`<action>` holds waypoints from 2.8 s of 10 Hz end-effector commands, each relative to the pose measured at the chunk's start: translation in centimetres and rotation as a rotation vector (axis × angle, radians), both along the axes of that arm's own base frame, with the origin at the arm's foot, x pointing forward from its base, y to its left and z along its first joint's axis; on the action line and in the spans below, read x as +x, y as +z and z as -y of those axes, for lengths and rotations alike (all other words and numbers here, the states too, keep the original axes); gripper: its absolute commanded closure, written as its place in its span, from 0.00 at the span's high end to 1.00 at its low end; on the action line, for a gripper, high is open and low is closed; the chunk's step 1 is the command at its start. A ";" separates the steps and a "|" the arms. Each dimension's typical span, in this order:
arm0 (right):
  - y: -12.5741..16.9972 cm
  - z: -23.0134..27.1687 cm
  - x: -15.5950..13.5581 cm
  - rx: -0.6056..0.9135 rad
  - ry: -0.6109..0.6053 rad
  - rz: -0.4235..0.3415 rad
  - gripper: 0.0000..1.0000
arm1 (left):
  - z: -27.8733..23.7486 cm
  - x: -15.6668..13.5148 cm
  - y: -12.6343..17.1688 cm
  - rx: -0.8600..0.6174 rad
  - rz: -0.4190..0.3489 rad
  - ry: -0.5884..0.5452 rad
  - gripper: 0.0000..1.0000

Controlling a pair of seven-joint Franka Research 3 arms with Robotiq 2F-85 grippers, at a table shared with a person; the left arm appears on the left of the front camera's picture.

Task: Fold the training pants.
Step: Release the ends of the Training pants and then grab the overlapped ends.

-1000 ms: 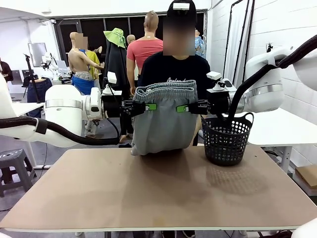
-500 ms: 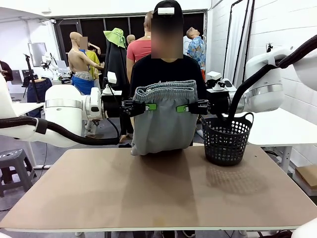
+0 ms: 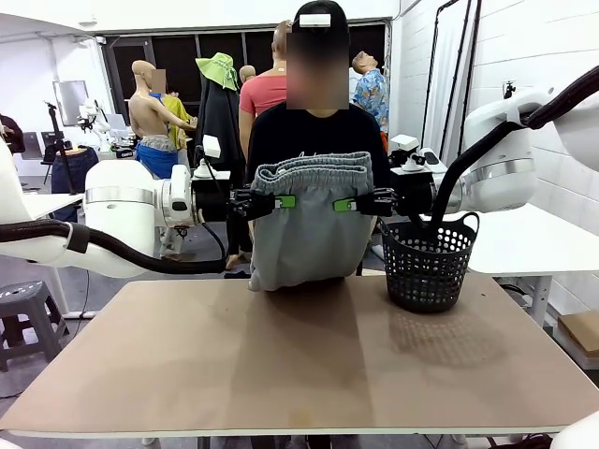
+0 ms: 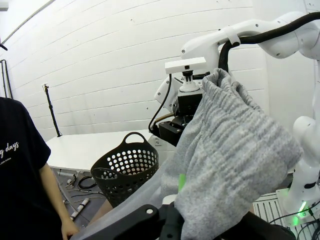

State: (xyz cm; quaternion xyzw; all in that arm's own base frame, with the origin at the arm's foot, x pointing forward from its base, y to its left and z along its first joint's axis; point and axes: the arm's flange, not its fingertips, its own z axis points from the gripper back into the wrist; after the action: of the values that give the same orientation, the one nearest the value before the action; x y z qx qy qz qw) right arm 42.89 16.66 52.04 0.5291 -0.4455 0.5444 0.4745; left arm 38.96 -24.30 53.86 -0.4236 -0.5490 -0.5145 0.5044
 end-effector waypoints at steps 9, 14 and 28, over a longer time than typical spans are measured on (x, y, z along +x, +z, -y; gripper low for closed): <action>0.3 -0.1 -0.2 0.024 -0.009 -0.001 0.00 | 0.0 -0.3 0.3 -0.019 -0.006 0.000 0.00; 0.3 -0.1 -0.2 0.024 -0.009 -0.001 0.00 | 0.0 -0.3 0.3 -0.019 -0.006 0.000 0.00; 0.3 -0.1 -0.2 0.024 -0.009 -0.001 0.00 | 0.0 -0.3 0.3 -0.019 -0.006 0.000 0.00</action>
State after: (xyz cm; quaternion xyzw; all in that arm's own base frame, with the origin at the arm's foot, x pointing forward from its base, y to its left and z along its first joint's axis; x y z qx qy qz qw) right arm 42.89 16.65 52.05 0.5290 -0.4456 0.5444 0.4745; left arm 38.95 -24.30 53.87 -0.4237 -0.5490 -0.5146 0.5042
